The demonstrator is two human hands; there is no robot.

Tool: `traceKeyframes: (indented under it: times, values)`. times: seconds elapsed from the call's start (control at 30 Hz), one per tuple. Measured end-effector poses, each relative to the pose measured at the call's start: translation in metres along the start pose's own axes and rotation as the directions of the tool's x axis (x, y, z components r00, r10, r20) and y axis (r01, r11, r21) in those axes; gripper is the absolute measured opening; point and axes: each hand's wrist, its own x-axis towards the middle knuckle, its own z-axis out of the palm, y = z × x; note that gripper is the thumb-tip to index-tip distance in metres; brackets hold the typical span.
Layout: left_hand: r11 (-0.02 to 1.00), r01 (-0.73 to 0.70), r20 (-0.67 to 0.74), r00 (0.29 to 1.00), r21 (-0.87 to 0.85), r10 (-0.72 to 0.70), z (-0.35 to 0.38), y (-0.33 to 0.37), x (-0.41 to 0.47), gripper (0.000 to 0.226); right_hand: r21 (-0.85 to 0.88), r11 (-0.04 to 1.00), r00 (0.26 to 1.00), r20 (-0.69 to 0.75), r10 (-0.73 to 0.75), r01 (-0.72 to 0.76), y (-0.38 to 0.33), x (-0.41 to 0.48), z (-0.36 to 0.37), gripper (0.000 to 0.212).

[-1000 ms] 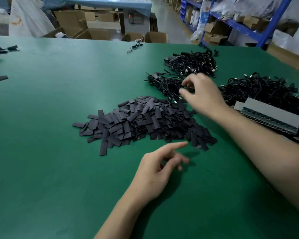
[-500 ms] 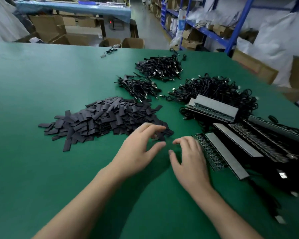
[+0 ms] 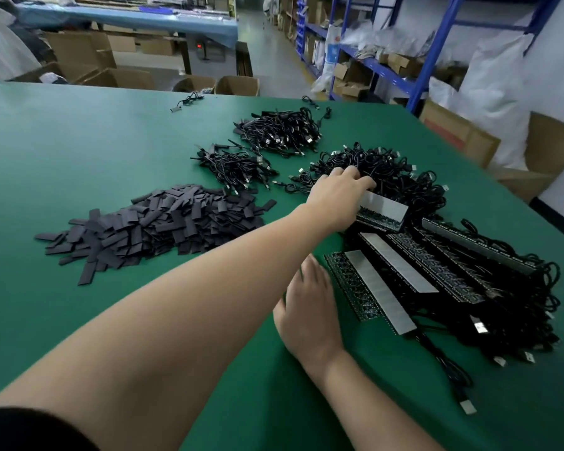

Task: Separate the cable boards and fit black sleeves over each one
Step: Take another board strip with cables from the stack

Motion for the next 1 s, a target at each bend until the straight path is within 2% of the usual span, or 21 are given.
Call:
traceKeyframes:
  times: [0.13,0.27,0.43,1.0]
  values:
    - [1.0,0.011,0.094,0.995,0.013,-0.012,0.006,-0.002,0.009,0.061,-0.028,1.0,1.0,0.01,-0.013,0.014,0.001,0.001,0.002,0.067]
    - [0.997,0.001,0.087,0.996,0.078,-0.007,0.006,-0.005,0.013,0.06,-0.028,0.999,0.997,0.07,-0.023,0.025,0.001,0.003,0.004,0.069]
    - [0.981,-0.054,0.067,0.997,0.185,0.042,0.008,-0.007,0.021,0.065,-0.016,1.0,0.998,0.059,-0.024,0.025,0.001,0.004,0.005,0.057]
    - [0.974,-0.164,0.059,0.986,0.154,0.156,0.011,-0.027,0.036,0.067,0.02,1.0,0.998,0.052,-0.025,0.024,0.006,0.007,0.014,0.054]
